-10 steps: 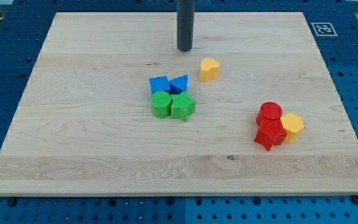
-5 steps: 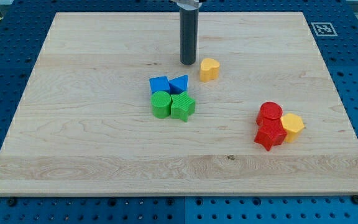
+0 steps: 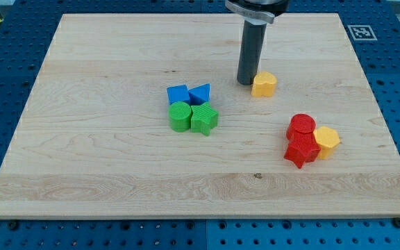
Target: Place the yellow heart towards the top right side of the red circle
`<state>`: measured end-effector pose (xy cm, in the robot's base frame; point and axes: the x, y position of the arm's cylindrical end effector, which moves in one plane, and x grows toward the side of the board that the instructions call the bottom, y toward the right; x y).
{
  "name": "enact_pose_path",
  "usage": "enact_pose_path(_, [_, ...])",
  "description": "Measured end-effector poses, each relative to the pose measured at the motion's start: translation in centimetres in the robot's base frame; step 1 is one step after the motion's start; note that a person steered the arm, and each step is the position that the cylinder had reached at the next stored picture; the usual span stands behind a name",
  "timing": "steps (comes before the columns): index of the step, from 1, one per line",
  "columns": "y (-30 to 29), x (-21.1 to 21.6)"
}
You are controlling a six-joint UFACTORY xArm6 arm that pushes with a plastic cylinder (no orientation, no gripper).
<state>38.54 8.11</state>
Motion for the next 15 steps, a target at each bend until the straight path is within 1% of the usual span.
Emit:
enact_pose_path(1, [0.3, 0.0])
enact_pose_path(3, [3.3, 0.0])
enact_pose_path(4, [3.8, 0.0])
enact_pose_path(7, [4.7, 1.3])
enact_pose_path(9, [6.9, 3.0])
enact_pose_path(10, [6.6, 3.3])
enact_pose_path(11, [4.3, 3.3])
enact_pose_path(13, [4.9, 4.3])
enact_pose_path(14, [4.9, 6.4])
enact_pose_path(15, [4.9, 6.2])
